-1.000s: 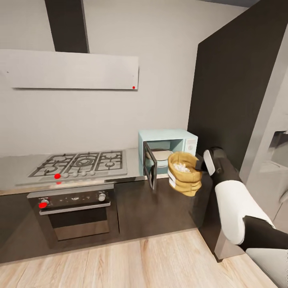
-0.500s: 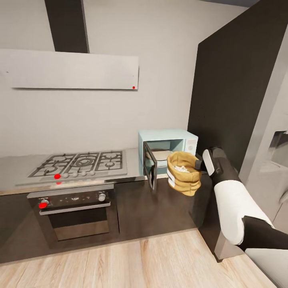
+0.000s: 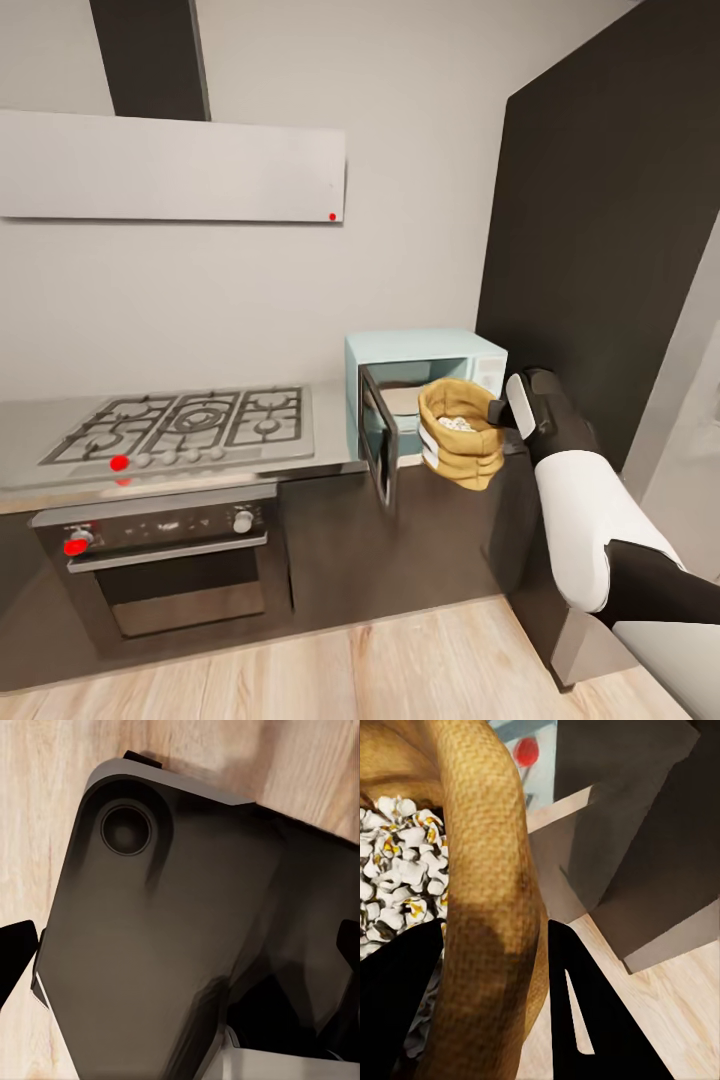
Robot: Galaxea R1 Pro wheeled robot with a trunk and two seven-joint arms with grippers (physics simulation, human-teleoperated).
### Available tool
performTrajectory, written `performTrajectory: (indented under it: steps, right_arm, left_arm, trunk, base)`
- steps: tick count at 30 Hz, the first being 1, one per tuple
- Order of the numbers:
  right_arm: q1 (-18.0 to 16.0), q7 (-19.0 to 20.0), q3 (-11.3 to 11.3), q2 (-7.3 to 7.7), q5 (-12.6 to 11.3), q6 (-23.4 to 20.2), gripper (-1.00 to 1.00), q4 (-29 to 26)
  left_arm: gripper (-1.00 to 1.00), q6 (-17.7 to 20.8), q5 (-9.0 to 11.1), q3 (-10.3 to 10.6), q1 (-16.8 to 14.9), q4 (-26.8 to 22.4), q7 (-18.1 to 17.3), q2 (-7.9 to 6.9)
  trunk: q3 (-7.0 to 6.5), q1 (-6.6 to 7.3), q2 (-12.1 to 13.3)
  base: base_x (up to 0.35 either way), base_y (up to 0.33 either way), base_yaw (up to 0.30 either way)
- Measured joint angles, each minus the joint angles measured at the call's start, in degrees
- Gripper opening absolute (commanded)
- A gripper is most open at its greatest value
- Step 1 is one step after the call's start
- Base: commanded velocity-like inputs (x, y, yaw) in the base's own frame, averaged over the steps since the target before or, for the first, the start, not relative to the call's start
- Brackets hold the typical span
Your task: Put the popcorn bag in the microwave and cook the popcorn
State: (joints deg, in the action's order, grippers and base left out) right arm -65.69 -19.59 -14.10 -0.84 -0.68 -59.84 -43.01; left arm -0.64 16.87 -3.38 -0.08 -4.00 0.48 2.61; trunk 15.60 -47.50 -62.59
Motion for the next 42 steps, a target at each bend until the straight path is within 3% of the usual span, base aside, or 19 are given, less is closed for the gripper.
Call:
performTrajectory:
  steps: [21,29,42]
  right_arm:
    - [0.0,-0.01,-0.17,0.24,0.14,0.01,-1.0,0.51]
    - [-0.01,-0.12,-0.25,0.45,0.27,0.03,-1.0,0.67]
    - [0.0,-0.4,-0.37,1.03,0.14,0.05,-1.0,1.12]
  left_arm:
    - [1.0,0.0,0.0,0.0,0.0,0.0,0.0,0.0]
    - [1.0,-0.04,0.0,0.0,0.0,-0.01,0.0,0.0]
    - [1.0,-0.04,0.0,0.0,0.0,0.0,0.0,0.0]
  trunk:
    - [0.0,-0.01,0.0]
    - [0.0,-0.03,0.01]
    - [0.0,-0.03,0.01]
  base:
    - [0.253,0.0,0.026]
    - [0.037,0.0,0.233]
    - [0.0,0.0,0.009]
